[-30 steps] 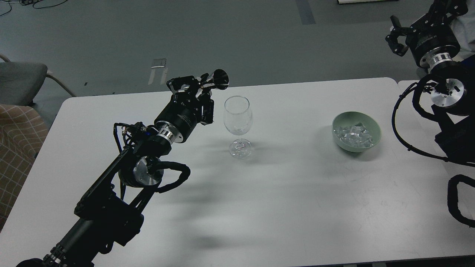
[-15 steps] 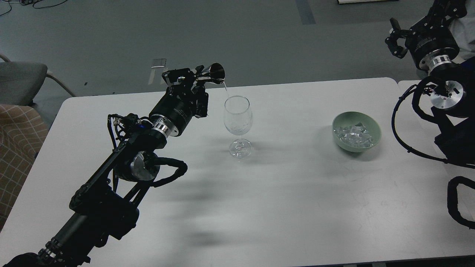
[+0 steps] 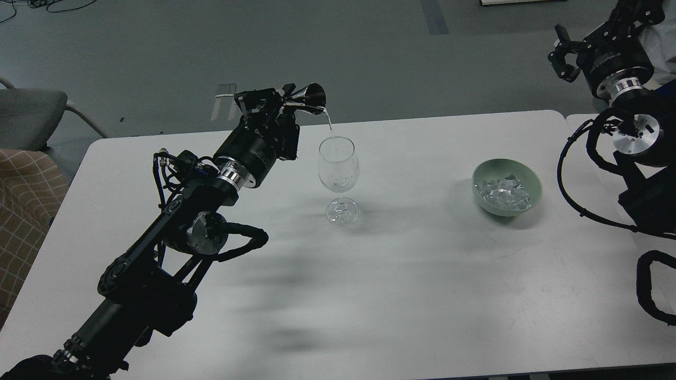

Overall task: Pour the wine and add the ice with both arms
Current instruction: 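Tilt the jigger with the left gripper to pour into the glass, then rotate the jigger upright and pull it back from the glass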

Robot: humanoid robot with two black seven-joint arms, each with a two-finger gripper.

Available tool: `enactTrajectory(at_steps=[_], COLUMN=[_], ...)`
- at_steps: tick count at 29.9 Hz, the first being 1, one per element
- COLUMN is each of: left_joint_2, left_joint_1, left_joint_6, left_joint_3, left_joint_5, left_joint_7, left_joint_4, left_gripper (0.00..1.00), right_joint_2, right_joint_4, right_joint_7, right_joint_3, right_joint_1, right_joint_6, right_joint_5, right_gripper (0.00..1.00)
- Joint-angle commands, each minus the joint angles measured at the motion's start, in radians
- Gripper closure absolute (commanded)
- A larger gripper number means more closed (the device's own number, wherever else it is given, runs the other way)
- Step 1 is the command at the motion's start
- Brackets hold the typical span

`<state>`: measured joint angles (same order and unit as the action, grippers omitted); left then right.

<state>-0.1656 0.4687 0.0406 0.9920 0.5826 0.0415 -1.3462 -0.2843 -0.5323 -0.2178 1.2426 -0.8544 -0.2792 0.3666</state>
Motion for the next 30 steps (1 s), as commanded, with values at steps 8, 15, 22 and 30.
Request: enactTrajectory(at_steps=[8, 15, 22, 30], left_joint_2=[-0.002, -0.022, -0.028, -0.028], left_joint_1=[0.002, 0.005, 0.019, 0.027], left_joint_6=[-0.030, -0.033, -0.033, -0.033], left_joint_3=[-0.001, -0.001, -0.001, -0.001], left_joint_5=[0.140, 0.177, 0.247, 0.269], left_joint_7=[0.001, 0.006, 0.014, 0.020], left_joint_4=[0.001, 0.009, 0.009, 0.004], left_gripper=[1.00, 1.00, 1.00, 1.00], right_joint_2=[-0.001, -0.001, 0.001, -0.001], right_joint_4=[0.000, 0.000, 0.000, 0.000], right_joint_7=[0.000, 0.000, 0.000, 0.000], right_joint_3=[0.000, 0.000, 0.000, 0.000], right_joint_1=[0.001, 0.001, 0.000, 0.000], right_joint_6=[-0.002, -0.003, -0.003, -0.003], right_joint_5=[0.000, 0.000, 0.000, 0.000], right_gripper=[0.00, 0.00, 0.00, 0.00])
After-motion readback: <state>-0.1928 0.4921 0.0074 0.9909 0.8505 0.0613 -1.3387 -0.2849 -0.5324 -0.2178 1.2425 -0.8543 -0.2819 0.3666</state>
